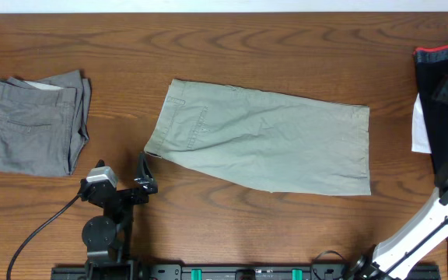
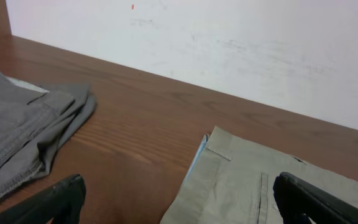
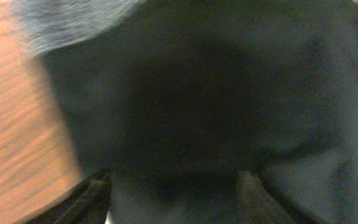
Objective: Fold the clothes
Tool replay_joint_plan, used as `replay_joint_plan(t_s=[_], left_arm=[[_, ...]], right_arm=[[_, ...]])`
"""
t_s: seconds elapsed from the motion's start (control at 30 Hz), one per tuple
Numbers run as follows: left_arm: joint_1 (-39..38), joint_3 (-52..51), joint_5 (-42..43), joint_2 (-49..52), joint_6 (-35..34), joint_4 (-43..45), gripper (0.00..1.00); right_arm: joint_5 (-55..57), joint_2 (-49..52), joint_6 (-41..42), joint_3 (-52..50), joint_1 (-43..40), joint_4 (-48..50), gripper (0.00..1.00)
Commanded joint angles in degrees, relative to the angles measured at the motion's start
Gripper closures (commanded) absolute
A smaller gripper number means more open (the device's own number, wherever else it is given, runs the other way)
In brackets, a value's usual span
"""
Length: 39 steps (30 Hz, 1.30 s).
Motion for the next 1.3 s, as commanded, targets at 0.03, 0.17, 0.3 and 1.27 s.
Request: replay_joint_plan(t_s=[0.03,0.17,0.3,1.27], left_arm=[[0.3,-0.9,0.4,-0.3,0.7,-2.1,0.02],[0.3,-0.9,0.4,-0.3,0.7,-2.1,0.02],[0.3,-0.9,0.4,-0.3,0.7,-2.1,0.02],[0.3,-0.9,-1.4,-0.3,0.8,-2.2,0.02]], right_arm=[[-5.0,-9.9,1.7,3.4,4.3,-7.4,0.19],[-4.9,-13.3,4.4,3.4,7.3,-18.8,0.01],[-5.3,-13.9,6.4,3.3,9.1,-31.3,0.01],[-13.7,-13.2,9.6,-15.6,14.3,-35.3,0.47]])
